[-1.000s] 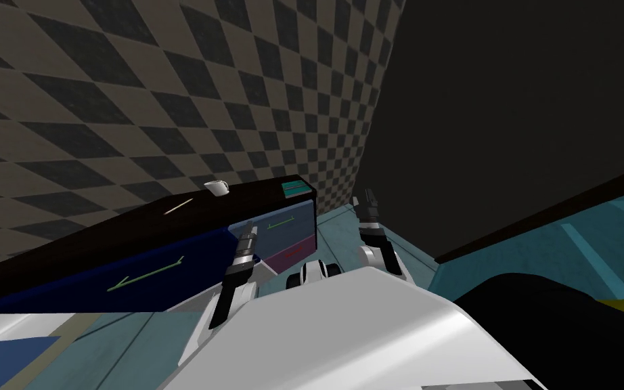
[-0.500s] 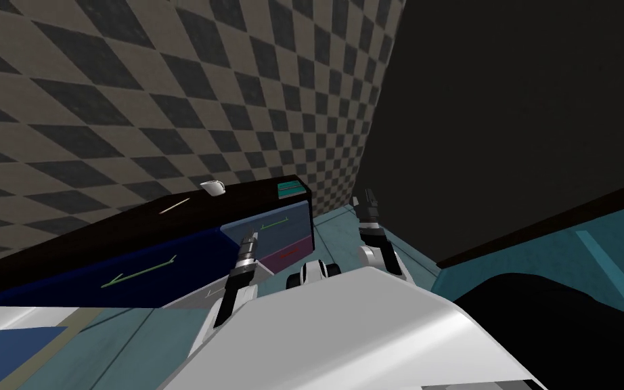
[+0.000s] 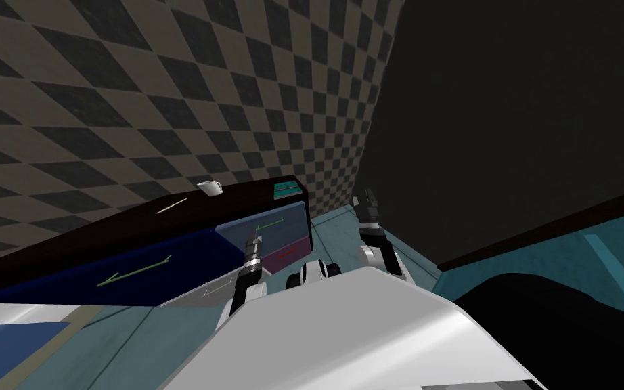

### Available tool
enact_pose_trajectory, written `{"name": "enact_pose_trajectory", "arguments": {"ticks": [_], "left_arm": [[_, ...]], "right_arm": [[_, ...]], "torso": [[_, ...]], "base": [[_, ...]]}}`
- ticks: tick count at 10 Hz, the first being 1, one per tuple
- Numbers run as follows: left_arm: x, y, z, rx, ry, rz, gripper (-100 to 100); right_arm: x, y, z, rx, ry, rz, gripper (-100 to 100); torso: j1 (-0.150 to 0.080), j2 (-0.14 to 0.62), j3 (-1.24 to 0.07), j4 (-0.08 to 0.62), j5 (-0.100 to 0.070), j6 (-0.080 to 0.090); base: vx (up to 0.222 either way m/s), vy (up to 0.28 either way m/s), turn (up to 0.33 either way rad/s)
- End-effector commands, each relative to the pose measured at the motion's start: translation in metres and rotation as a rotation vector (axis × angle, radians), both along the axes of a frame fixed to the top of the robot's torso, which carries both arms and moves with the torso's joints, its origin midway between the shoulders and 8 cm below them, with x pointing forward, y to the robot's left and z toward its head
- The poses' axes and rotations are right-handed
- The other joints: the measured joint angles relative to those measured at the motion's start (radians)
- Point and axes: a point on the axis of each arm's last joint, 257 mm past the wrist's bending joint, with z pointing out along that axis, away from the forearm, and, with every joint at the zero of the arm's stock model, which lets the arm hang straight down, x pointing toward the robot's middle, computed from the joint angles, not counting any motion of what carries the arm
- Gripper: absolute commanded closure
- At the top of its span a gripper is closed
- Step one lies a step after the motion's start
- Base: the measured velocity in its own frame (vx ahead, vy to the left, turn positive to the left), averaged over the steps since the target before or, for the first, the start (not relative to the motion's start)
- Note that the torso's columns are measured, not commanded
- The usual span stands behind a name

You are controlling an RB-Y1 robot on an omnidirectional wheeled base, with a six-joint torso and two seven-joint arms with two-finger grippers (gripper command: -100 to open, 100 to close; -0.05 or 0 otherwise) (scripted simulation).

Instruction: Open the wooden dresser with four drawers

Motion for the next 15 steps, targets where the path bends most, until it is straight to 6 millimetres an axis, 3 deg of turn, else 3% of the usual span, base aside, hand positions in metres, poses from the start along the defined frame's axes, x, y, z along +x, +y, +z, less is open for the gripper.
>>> {"name": "enact_pose_trajectory", "arguments": {"ticks": [1,4,5,11,12,15], "left_arm": [[0.0,-0.001,-0.004,-0.021,0.002,0.01,-100],[0.0,0.001,0.003,-0.022,0.0,0.015,-100],[0.0,-0.001,-0.003,-0.023,0.002,0.011,100],[-0.008,-0.001,0.007,-0.022,-0.001,0.009,100],[-0.008,0.001,0.008,0.012,0.008,-0.009,-100],[-0.007,0.007,0.009,0.076,0.023,-0.041,-100]], "right_arm": [[0.0,0.0,0.0,0.0,0.0,0.0,0],[0.0,0.0,0.0,0.0,0.0,0.0,0],[0.0,0.0,0.0,0.0,0.0,0.0,0],[0.0,0.0,0.0,0.0,0.0,0.0,0],[0.0,0.0,0.0,0.0,0.0,0.0,0],[0.0,0.0,0.0,0.0,0.0,0.0,0]], "torso": [[0.0,0.0,0.0,0.0,0.0,0.0],[0.0,-0.003,-0.002,-0.001,0.0,0.0],[-0.001,0.0,0.0,0.0,0.0,0.0],[-0.002,0.002,0.001,0.0,-0.001,0.0],[0.0,-0.004,-0.002,-0.001,0.0,0.0],[-0.001,-0.003,-0.002,-0.001,0.0,0.0]], "base": [[0.002,-0.009,0.001],[0.061,0.01,-0.019],[-0.051,0.0,0.034],[-0.126,-0.04,0.005],[-0.018,-0.007,-0.002],[0.015,0.004,0.0]]}}
